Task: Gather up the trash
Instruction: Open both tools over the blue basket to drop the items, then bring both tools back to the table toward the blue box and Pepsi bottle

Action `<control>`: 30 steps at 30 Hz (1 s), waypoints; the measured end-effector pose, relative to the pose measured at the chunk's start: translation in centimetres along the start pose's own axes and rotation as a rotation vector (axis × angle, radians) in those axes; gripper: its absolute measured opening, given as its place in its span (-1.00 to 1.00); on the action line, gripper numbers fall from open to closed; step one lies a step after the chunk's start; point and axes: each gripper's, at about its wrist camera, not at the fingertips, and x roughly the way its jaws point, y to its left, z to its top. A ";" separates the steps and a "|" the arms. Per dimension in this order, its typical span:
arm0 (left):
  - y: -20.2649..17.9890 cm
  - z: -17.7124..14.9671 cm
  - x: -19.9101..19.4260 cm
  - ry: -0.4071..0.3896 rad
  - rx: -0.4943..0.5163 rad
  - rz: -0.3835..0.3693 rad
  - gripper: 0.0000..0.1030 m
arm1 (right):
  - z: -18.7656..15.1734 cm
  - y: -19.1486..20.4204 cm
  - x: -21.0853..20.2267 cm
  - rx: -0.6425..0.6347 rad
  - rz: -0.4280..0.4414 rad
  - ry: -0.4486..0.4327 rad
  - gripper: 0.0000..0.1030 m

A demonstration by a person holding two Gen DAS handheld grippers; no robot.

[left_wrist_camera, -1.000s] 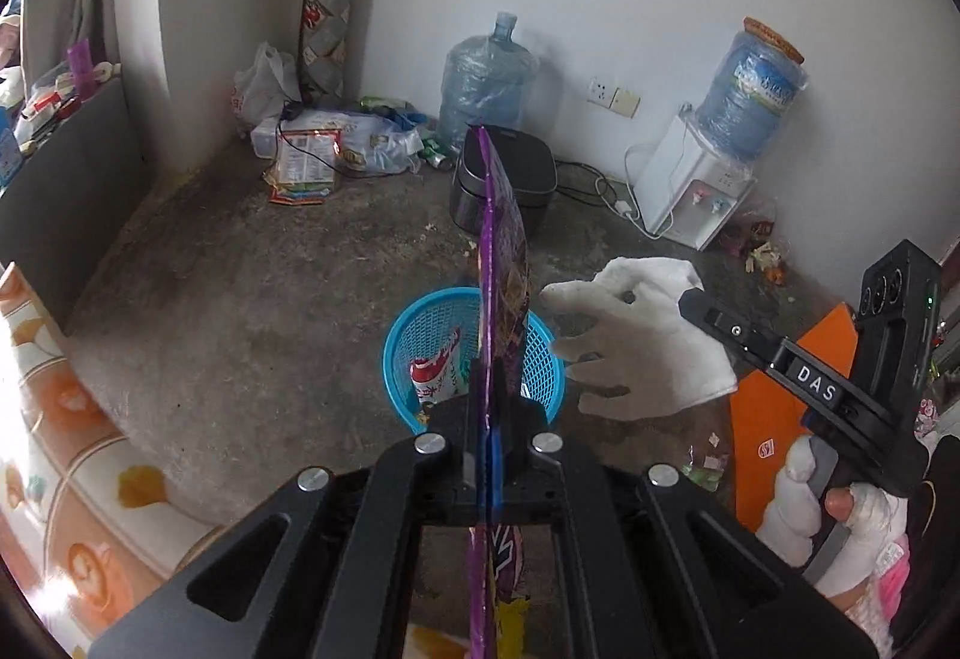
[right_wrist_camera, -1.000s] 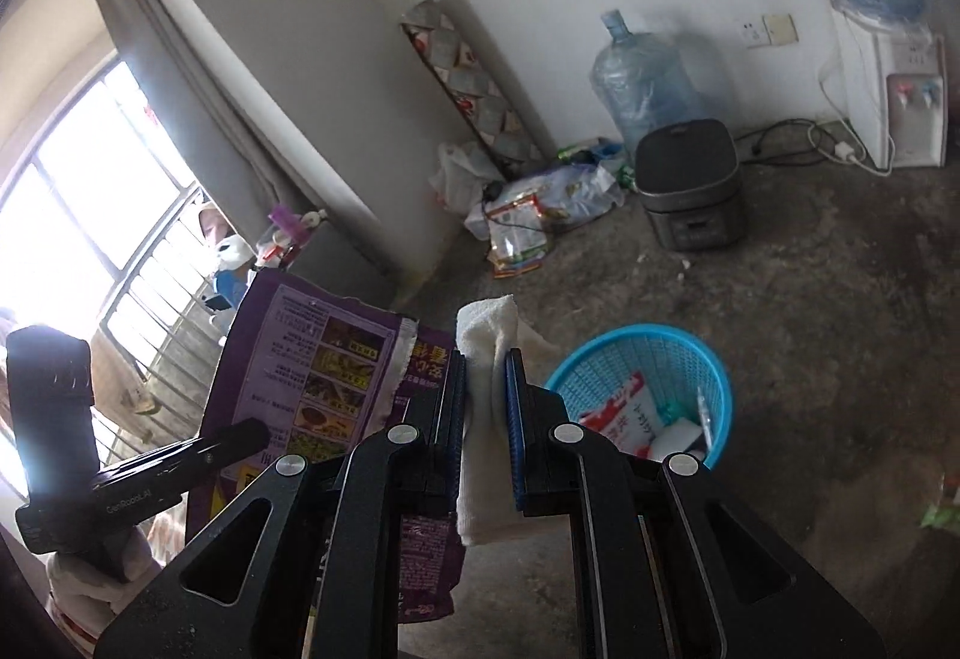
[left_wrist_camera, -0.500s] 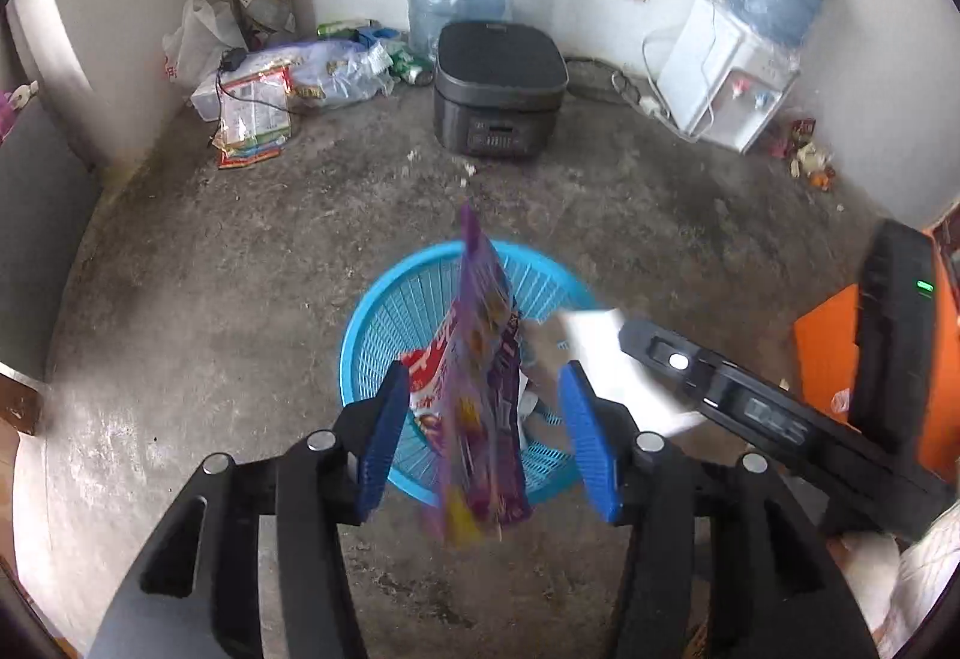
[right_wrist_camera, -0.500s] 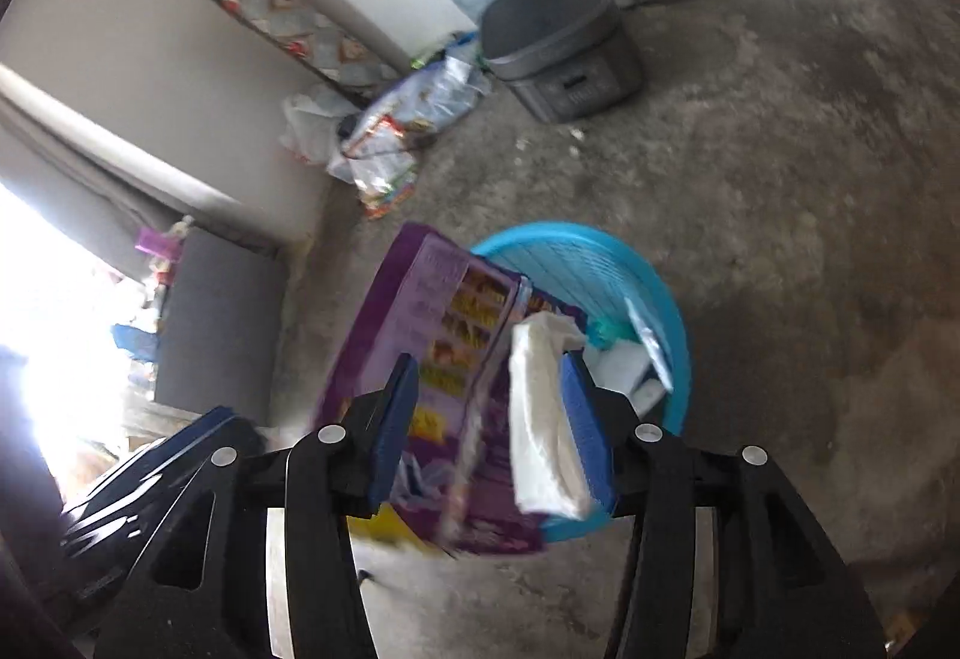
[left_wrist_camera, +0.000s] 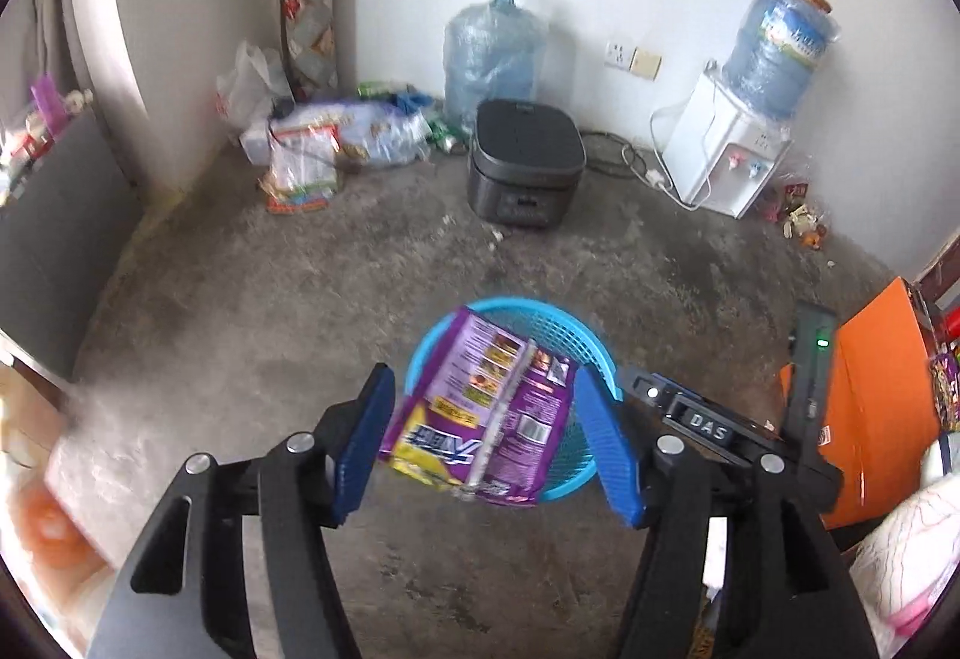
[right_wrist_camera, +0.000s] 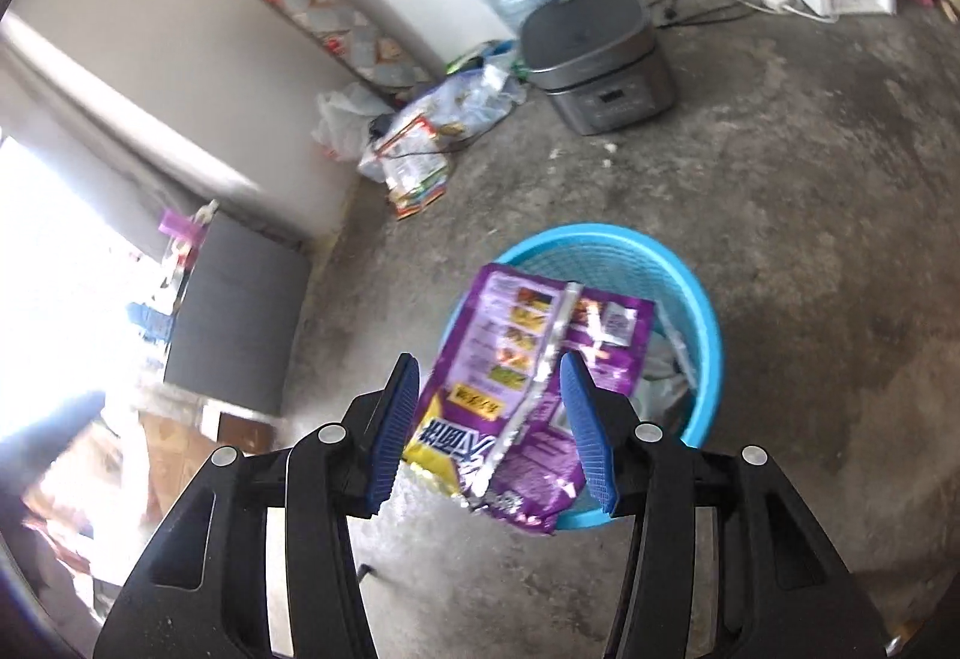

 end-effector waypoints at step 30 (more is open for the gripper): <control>22.0 -19.8 -34.1 -0.123 -0.564 0.498 0.27 | -2.7 -6.5 27.4 -0.260 -0.562 0.710 -0.38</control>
